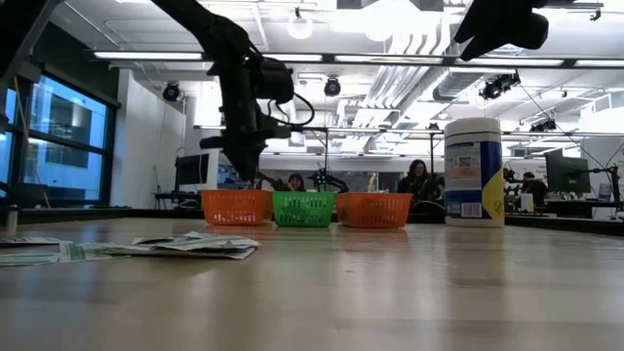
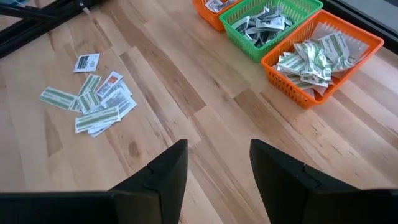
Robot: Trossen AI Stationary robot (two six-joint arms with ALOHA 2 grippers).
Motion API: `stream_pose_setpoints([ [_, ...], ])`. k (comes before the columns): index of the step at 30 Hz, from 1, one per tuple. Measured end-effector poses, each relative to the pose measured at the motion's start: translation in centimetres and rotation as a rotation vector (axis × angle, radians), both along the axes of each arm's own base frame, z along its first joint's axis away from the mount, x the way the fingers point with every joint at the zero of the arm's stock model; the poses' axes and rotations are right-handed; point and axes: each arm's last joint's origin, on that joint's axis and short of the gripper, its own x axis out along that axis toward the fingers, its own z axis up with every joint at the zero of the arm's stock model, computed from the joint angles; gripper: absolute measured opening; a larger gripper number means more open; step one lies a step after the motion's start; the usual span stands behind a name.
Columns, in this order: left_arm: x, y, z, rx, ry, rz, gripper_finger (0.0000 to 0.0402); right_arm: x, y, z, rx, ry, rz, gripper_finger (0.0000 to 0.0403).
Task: Pick & Place First Aid Supplies
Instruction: Put the right ointment pack into the left orange bin, then put the bandage pack into the right orange bin
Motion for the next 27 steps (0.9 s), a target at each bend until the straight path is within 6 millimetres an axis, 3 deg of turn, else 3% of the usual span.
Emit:
stream_pose_setpoints([
  [8, 0.4, 0.0, -1.5, -0.082, 0.008, -0.019, 0.0009, 0.0, 0.0, 0.0, 0.010, -0.006, -0.015, 0.0168],
  [21, 0.2, -0.2, -2.0, -0.123, 0.061, -0.021, 0.0192, 0.0, 0.2, 0.0, 0.056, 0.006, 0.023, 0.0168],
  [27, 0.2, -0.5, 0.0, -0.078, 0.144, -0.056, 0.0226, 0.0, 0.2, 0.0, 0.058, 0.007, 0.026, 0.0168],
])
